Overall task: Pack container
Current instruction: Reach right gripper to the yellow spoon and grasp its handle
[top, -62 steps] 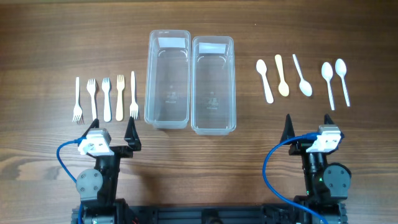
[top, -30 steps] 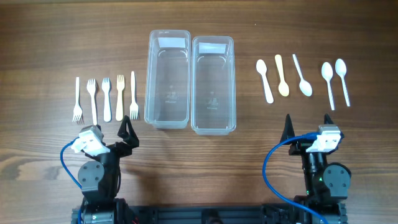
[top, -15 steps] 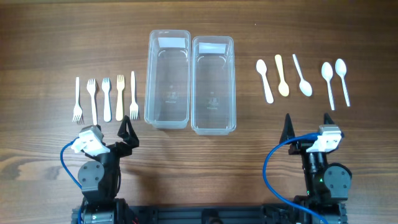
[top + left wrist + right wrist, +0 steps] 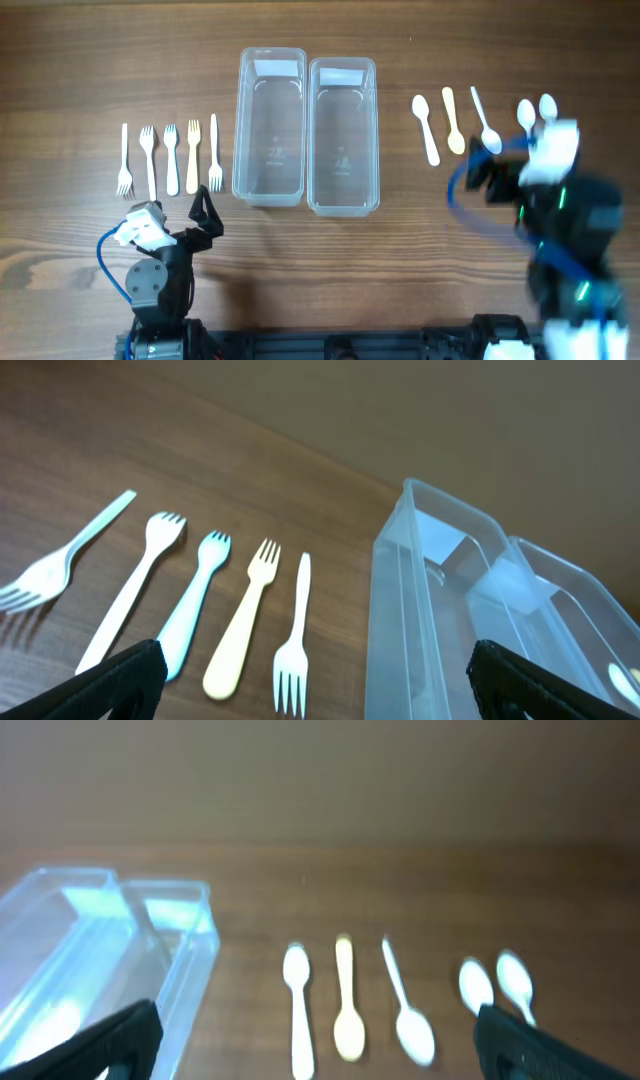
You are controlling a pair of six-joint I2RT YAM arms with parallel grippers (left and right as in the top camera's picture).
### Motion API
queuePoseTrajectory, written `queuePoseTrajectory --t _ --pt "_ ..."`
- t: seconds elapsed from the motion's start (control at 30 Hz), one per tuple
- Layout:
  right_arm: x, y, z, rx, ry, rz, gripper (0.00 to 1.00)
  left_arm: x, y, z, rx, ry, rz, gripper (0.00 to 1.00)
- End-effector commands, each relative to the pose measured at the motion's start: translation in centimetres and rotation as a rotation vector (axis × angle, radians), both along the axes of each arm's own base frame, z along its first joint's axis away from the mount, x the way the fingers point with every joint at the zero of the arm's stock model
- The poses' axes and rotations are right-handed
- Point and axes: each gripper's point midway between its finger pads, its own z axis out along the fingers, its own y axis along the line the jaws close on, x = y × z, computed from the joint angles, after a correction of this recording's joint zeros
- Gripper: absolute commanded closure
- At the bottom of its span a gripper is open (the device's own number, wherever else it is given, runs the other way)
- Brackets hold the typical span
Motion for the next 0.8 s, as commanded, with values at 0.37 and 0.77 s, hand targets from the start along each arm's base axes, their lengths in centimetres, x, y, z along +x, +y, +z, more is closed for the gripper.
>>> queuePoseTrajectory --t 0.37,0.77 --pt "10.8 -0.7 -5.0 -0.069 0.609 0.071 0.00 0.0 0.2 -0.3 -0.014 0.006 0.014 0.00" --pt "12.3 -0.7 -16.2 -0.078 0.887 0.122 0.32 0.0 0.2 -0.3 -0.014 0.006 0.014 0.00"
